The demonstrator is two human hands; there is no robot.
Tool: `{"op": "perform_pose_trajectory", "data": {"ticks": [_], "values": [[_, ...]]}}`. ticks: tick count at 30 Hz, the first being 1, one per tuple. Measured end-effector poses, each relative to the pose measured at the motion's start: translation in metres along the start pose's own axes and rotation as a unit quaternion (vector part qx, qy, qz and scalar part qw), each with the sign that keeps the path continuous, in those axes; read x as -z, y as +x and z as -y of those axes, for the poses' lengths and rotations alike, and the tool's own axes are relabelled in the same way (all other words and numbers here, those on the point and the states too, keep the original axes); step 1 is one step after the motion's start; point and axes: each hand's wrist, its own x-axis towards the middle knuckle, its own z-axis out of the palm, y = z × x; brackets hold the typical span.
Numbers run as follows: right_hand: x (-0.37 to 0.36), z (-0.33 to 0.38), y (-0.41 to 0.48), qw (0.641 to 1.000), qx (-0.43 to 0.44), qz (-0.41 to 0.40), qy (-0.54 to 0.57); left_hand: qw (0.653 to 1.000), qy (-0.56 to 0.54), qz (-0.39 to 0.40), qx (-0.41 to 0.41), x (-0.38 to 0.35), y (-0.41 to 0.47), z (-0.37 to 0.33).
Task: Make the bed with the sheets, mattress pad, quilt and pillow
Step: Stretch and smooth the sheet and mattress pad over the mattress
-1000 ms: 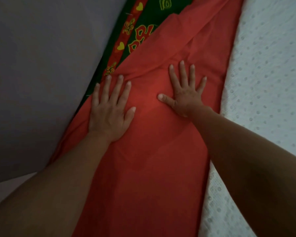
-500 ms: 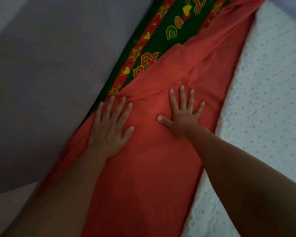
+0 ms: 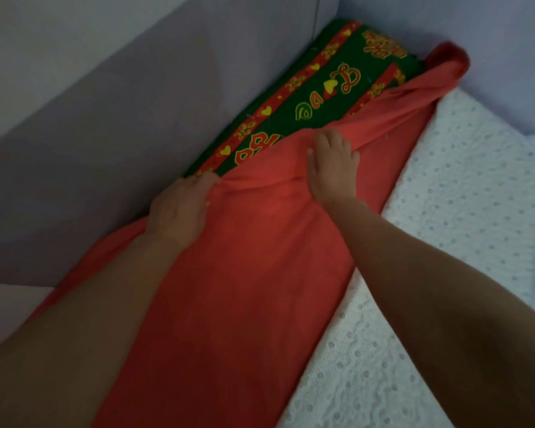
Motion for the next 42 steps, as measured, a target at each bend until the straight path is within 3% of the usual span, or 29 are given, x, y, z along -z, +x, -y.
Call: {"op": "perform_pose_trajectory", "data": {"ticks": [5, 11, 14, 18, 22, 24, 28, 30, 35, 39, 42], "values": [[0.001, 0.011, 0.059, 0.978, 0.125, 0.156, -0.061, 0.999, 0.005, -0.047, -0.006, 0.019, 0.012, -0.009], [0.007, 0.023, 0.091, 0.931, 0.18, 0.232, -0.216, 0.996, 0.056, 0.006, 0.066, 0.022, 0.022, -0.008], [0.015, 0.021, 0.097, 0.951, 0.128, 0.191, -0.205, 0.994, 0.046, 0.001, 0.095, 0.023, 0.024, -0.008], [0.026, 0.033, 0.12, 0.991, 0.098, 0.033, -0.085, 0.987, -0.03, -0.013, 0.155, 0.019, 0.024, -0.005], [0.013, 0.066, 0.142, 0.995, 0.081, 0.017, 0.052, 0.975, -0.034, -0.11, 0.191, 0.01, 0.025, -0.01], [-0.004, 0.067, 0.141, 0.991, 0.069, 0.017, 0.114, 0.981, -0.016, -0.116, 0.156, 0.0, 0.022, -0.014], [-0.043, 0.051, 0.123, 0.968, 0.067, 0.142, 0.197, 0.996, 0.088, -0.025, 0.022, -0.032, 0.014, -0.007], [-0.054, 0.045, 0.12, 0.96, 0.088, 0.206, 0.168, 0.995, 0.083, 0.036, 0.051, -0.038, 0.012, -0.001], [-0.058, 0.042, 0.123, 0.952, 0.161, 0.258, -0.019, 0.987, 0.089, 0.088, 0.104, -0.04, 0.029, -0.008], [-0.059, 0.043, 0.131, 0.929, 0.162, 0.33, -0.041, 0.974, 0.113, 0.15, 0.131, -0.033, 0.048, -0.009], [-0.05, 0.033, 0.135, 0.916, 0.163, 0.367, 0.004, 0.961, 0.147, 0.194, 0.134, -0.024, 0.055, -0.024]]}}
